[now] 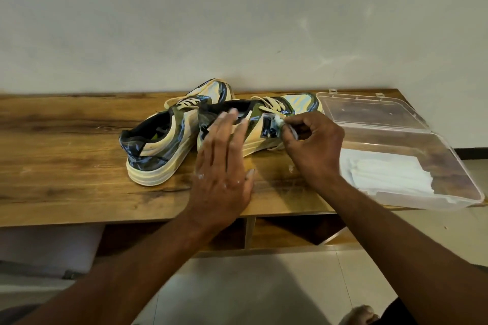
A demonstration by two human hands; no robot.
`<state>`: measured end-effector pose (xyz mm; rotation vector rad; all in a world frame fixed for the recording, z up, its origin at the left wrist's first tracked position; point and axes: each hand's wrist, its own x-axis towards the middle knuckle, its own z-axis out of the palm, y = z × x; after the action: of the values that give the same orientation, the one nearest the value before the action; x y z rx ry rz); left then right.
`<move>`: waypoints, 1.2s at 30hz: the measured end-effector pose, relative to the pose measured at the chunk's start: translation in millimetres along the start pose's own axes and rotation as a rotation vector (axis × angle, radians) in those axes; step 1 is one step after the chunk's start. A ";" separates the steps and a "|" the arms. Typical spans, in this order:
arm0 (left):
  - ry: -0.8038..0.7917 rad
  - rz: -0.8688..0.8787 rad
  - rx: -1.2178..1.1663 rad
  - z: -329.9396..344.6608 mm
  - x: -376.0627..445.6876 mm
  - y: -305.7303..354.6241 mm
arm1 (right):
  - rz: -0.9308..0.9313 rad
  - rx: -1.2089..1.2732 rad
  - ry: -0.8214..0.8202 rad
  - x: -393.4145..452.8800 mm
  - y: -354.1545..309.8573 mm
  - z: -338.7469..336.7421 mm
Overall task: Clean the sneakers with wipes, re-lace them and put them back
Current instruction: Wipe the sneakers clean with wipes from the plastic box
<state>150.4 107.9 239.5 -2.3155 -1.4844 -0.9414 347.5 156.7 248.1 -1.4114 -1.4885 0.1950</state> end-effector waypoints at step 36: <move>-0.120 -0.451 -0.180 41.2 15.1 -7.3 | -0.045 0.070 0.112 20.1 -13.1 33.7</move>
<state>164.2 143.3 216.3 -2.2299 -2.1093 -1.0969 318.9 186.1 252.8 -1.3112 -1.4070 0.1366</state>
